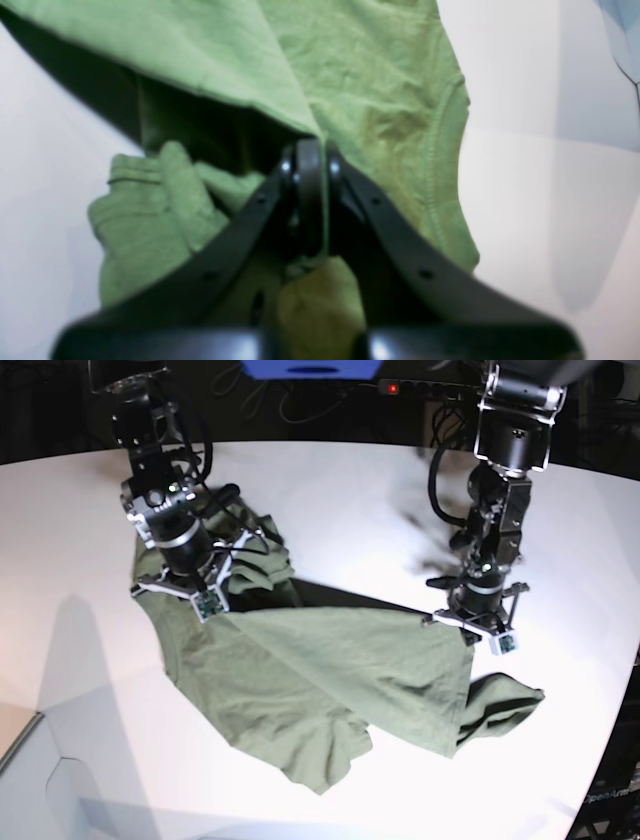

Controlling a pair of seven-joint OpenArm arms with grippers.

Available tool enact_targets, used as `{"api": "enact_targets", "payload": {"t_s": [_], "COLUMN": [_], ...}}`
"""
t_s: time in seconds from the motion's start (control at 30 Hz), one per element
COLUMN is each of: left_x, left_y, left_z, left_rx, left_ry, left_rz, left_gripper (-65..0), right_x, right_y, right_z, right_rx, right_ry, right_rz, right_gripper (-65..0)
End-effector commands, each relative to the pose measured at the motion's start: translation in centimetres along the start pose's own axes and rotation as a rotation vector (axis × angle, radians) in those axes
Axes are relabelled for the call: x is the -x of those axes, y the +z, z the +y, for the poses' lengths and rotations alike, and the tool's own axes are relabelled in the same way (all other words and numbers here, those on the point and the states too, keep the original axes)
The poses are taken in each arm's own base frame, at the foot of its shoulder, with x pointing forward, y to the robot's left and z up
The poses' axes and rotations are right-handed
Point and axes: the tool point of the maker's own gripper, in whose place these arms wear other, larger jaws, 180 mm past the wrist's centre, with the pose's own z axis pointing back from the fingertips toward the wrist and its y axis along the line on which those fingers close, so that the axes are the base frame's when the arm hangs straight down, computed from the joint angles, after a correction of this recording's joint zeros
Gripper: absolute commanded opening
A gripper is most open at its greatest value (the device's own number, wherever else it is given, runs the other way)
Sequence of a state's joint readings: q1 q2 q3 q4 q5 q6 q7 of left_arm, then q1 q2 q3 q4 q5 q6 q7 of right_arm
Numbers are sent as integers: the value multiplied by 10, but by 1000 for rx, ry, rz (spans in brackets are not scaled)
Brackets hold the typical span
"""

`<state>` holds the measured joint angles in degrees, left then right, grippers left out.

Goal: Layout the t-shirt on the table in an organized manner, then fold the t-shirt properly
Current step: 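Lift the shirt with both grippers and stretch it apart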

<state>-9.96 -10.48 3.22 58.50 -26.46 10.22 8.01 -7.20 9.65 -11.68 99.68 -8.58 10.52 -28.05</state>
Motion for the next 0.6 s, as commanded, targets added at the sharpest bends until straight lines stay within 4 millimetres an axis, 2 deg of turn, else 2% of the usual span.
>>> {"api": "enact_targets", "payload": {"t_s": [0.0,0.17,0.2,0.37,0.47,0.57], "left_x": [8,-38,-56,-114,-132,-144], "left_y": [2,18,24,58,77,92], "left_z": [-2,-4,-4,10,16,29], "left_rx": [10,43,49,39,43,24], "left_ry": [18,18,36,105,117,135], "left_rz": [48,-77,-126,-297,-321,-333], "left_gripper": [-650,-649,-649,-649,-649,-649], "right_x": [-13,-16,-20,-50,-67,-72], "right_y": [1,3,5,21,31,37], "right_z": [-5,-6,-7,-13,-15,-13], "right_rx": [13,16,19,39,48,49], "right_ry": [1,1,3,12,11,8], "right_rz": [-45,-53,-65,-153,-204,-220], "right_gripper": [-650,-650,-650,-650,-650,-650]}}
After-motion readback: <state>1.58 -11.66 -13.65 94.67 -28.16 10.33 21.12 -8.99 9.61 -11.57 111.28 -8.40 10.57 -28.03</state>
